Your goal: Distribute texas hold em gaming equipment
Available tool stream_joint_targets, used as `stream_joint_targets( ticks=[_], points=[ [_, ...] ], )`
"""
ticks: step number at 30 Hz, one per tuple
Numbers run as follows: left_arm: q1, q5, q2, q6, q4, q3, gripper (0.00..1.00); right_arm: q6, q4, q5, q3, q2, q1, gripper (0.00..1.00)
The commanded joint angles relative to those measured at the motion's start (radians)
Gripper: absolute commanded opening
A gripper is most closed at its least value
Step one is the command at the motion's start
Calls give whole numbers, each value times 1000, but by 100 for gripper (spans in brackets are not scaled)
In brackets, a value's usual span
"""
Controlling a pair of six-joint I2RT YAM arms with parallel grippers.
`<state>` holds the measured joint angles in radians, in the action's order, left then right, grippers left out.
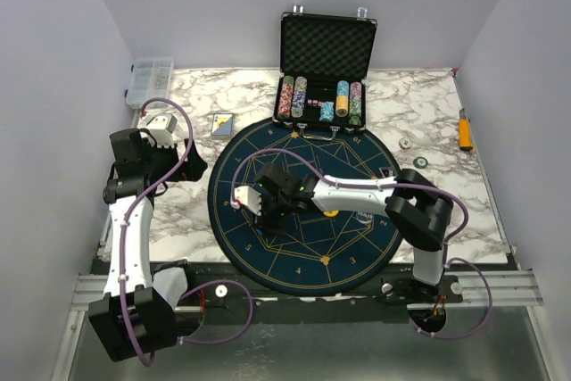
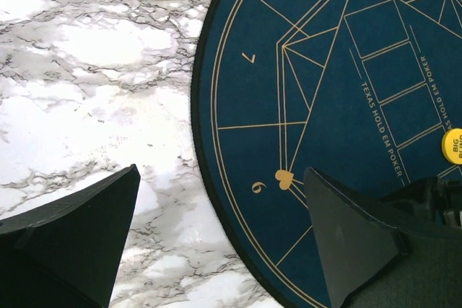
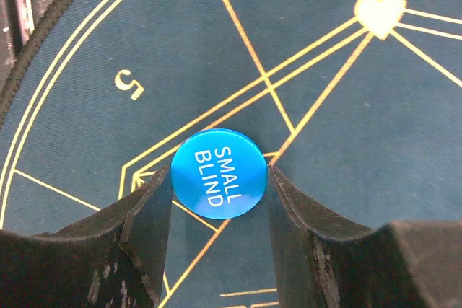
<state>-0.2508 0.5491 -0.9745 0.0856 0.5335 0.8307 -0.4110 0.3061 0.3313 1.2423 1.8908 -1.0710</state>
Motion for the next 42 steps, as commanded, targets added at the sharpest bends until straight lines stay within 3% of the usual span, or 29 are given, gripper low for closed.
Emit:
stream_joint_targets(
  ticks=[1,14,16,19,24,36,42],
  points=[
    [-13,19,-8,-10,-1,31,98,12,-13,40,23,41,-42,41],
    [-19,46,-16,-3,-2,28,98,17,-28,-7,28,90,-64,45],
    [-19,46,-16,-1,-2,27,98,17,-26,-11,26,90,-64,53],
    [-19,49,-15,0,-2,25,98,23,-27,-15,14,75,-64,77],
    [-21,57,-10,3,-1,25,98,36,-1,-29,6,-10,-53,87],
    [-21,81,-22,20,8,21,98,86,171,-23,-200,-334,299,98],
    [-21,88,-28,22,9,22,98,104,172,-115,-296,-373,360,100]
  ],
)
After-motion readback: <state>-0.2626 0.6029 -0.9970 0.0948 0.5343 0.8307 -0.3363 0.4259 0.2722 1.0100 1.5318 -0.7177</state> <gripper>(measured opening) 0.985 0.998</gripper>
